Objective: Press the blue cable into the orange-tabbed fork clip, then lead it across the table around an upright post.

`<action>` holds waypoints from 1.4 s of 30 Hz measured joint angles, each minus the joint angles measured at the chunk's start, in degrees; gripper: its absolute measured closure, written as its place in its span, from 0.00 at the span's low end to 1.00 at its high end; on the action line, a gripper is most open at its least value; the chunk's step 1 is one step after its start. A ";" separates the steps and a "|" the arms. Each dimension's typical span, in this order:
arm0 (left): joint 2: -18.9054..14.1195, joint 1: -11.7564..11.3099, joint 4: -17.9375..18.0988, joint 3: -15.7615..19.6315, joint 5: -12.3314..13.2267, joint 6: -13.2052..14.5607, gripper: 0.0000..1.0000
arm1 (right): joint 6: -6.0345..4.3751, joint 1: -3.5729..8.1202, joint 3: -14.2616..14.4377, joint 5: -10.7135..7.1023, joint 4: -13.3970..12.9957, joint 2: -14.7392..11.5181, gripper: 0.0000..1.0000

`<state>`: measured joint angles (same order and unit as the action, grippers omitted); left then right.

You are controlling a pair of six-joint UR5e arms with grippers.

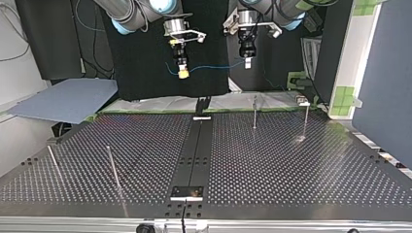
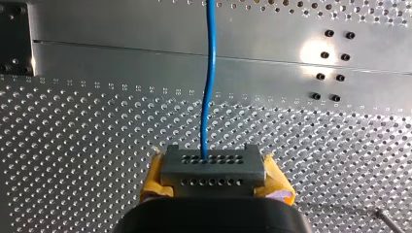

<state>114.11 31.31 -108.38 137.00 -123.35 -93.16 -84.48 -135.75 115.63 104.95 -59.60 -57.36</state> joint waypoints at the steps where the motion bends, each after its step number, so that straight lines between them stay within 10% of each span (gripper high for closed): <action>1: 0.00 0.00 0.00 0.00 0.00 0.00 1.00 | 0.00 0.00 0.00 0.00 0.00 0.00 1.00; 31: 5.97 0.09 -0.09 1.14 -0.27 0.62 1.00 | -0.04 -0.13 -0.03 -0.06 0.04 0.04 1.00; 42: 5.98 0.09 -0.09 1.14 -0.27 0.62 1.00 | -2.61 -3.38 -0.26 3.28 4.66 0.78 1.00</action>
<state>120.09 31.40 -108.47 138.14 -123.62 -92.54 -87.09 -139.13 115.38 108.23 -54.94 -56.58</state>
